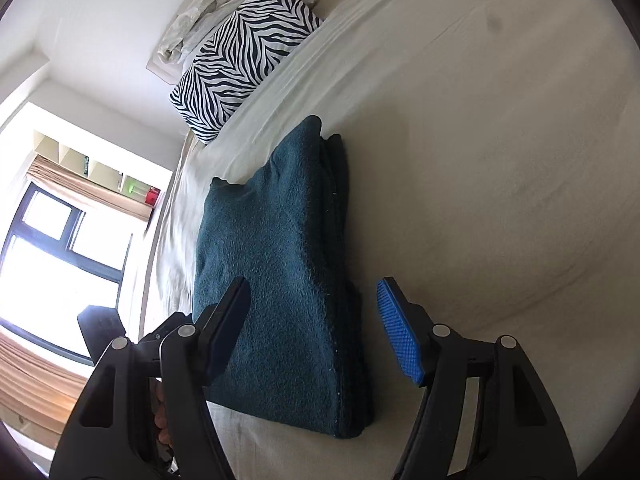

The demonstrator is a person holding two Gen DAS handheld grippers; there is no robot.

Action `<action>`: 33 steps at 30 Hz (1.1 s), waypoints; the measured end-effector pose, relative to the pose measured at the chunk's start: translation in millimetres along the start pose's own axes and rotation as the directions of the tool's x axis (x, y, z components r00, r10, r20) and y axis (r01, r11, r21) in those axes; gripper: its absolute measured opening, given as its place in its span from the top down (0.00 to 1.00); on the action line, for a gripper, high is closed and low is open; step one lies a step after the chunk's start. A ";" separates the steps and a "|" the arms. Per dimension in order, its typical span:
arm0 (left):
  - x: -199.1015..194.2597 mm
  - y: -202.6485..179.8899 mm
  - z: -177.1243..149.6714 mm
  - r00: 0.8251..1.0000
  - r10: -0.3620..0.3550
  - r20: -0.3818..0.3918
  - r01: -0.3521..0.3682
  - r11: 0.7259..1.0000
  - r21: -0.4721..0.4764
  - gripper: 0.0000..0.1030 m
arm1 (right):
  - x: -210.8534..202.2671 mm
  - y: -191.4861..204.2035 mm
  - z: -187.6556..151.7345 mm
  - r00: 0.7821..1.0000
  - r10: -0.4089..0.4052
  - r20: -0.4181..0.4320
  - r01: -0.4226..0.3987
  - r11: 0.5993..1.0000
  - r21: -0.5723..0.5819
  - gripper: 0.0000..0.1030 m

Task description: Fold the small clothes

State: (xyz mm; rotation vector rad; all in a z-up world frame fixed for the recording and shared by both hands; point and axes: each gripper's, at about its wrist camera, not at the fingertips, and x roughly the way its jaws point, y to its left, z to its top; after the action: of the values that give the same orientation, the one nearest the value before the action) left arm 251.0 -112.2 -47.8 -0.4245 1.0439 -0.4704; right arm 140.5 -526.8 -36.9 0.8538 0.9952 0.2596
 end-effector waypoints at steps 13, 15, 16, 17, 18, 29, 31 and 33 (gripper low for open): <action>48.9 -4.5 29.5 0.991 -0.021 -0.129 0.020 1.000 -0.006 0.49 | 86.8 29.6 46.2 0.981 -0.158 -0.115 0.149 0.985 -0.088 0.73; 43.0 -12.5 27.2 0.992 0.007 -0.126 -0.003 0.999 0.038 0.54 | 82.6 43.8 40.0 0.972 -0.220 -0.084 0.206 0.967 -0.147 0.77; 39.8 -17.8 27.6 0.992 0.023 -0.125 -0.016 0.998 0.056 0.56 | 80.1 53.7 36.5 0.966 -0.252 -0.065 0.237 0.955 -0.179 0.79; 34.6 -20.9 26.6 0.992 0.032 -0.121 -0.025 0.998 0.063 0.58 | 76.5 65.1 32.3 0.961 -0.273 -0.044 0.258 0.943 -0.208 0.79; 28.3 -23.7 24.7 0.992 0.041 -0.117 -0.034 0.997 0.067 0.58 | 72.3 75.8 28.6 0.961 -0.275 -0.028 0.261 0.938 -0.227 0.80; -97.5 -8.2 -4.3 0.995 0.097 -0.014 -0.094 0.986 0.137 0.59 | 61.2 193.9 -53.4 0.986 -0.165 -0.016 0.150 0.928 -0.341 0.80; -120.8 4.3 -14.9 0.993 0.114 -0.002 -0.113 0.983 0.147 0.59 | 70.4 209.3 -73.3 0.990 -0.133 -0.044 0.110 0.935 -0.338 0.80; -140.2 20.3 -26.3 0.991 0.133 0.008 -0.133 0.980 0.146 0.59 | 79.9 223.2 -95.7 0.991 -0.115 -0.073 0.082 0.933 -0.351 0.80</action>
State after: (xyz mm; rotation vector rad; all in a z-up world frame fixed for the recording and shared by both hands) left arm 171.8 -20.3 29.9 -0.2227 1.0255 -0.4245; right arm 145.0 -287.0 51.4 0.4710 1.0371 0.3792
